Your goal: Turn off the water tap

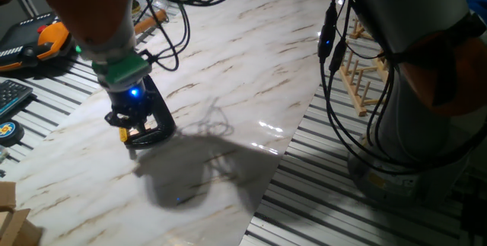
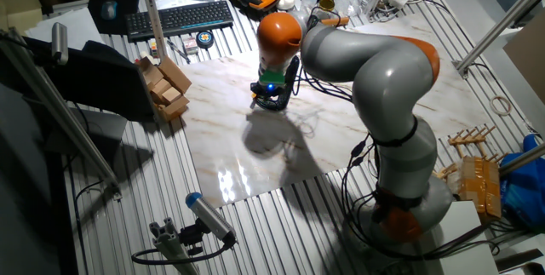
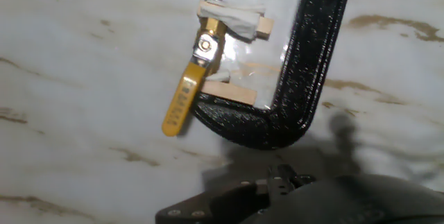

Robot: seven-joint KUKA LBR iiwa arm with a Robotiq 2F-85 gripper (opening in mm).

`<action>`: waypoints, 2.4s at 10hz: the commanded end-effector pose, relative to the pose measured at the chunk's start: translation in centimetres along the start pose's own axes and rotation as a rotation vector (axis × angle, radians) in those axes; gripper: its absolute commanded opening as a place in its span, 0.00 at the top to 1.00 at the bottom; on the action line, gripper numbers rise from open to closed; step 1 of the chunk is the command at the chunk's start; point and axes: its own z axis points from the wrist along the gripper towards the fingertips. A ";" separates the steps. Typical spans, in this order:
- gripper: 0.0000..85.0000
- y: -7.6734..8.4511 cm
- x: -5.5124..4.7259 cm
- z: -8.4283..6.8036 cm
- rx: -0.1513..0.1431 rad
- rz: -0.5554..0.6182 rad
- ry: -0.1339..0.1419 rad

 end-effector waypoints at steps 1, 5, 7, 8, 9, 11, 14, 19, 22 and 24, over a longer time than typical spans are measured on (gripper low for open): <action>1.00 0.2 0.0 0.3 -0.002 0.002 0.000; 1.00 1.1 -0.1 0.4 -0.002 0.005 0.007; 1.00 1.6 -0.2 0.4 -0.003 0.007 0.017; 1.00 1.9 -0.2 0.3 -0.003 0.008 0.022; 1.00 2.2 -0.1 0.1 0.004 0.010 0.023; 1.00 2.4 -0.1 0.0 0.009 0.010 0.024; 1.00 2.2 -0.4 0.1 0.011 0.000 0.023; 1.00 1.6 -1.2 0.7 0.020 -0.023 0.020; 1.00 1.6 -1.2 0.7 0.009 -0.024 0.021; 1.00 1.6 -1.2 0.7 -0.004 -0.038 0.035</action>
